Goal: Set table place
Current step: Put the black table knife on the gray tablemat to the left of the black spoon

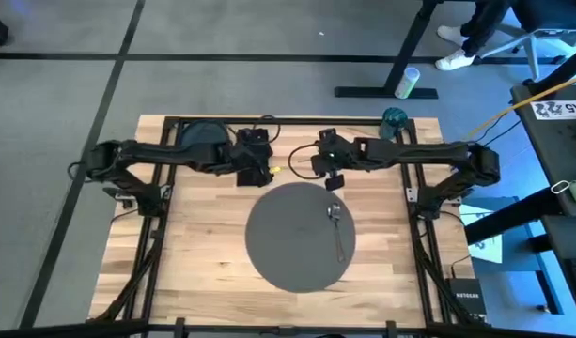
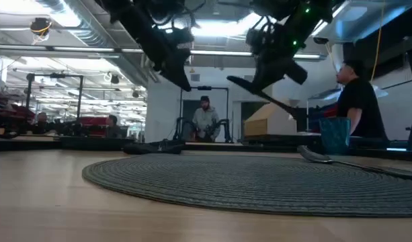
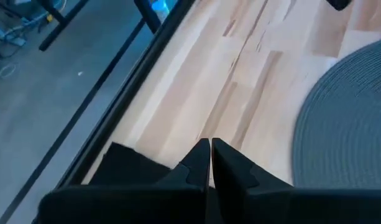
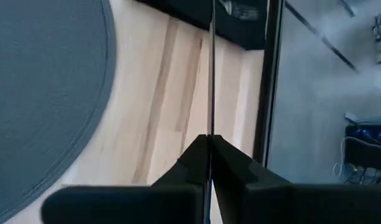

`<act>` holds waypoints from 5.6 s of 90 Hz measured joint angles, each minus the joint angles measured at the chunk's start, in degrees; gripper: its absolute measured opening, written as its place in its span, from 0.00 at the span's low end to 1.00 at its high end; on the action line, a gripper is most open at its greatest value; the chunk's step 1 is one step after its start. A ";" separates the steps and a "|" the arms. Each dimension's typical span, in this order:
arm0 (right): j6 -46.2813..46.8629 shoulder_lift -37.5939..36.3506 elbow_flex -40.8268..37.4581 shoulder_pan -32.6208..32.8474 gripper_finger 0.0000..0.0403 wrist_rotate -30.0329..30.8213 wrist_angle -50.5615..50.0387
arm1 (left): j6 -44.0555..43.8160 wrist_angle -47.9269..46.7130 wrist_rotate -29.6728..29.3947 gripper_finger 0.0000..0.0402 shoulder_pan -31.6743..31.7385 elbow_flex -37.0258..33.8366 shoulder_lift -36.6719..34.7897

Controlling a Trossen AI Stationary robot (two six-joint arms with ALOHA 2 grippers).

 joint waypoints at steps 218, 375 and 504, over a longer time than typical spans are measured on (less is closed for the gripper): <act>60.46 -24.73 -23.87 30.01 0.00 -9.44 28.89 | -15.34 24.68 5.71 0.00 -1.46 -46.90 -45.09; 85.18 -1.25 -34.05 36.09 0.10 5.81 42.93 | -17.64 23.37 5.78 0.00 -1.51 -46.90 -45.07; 44.65 -2.59 -21.04 27.74 0.00 -5.66 7.34 | -23.47 33.98 7.98 0.00 -28.43 -31.63 -8.31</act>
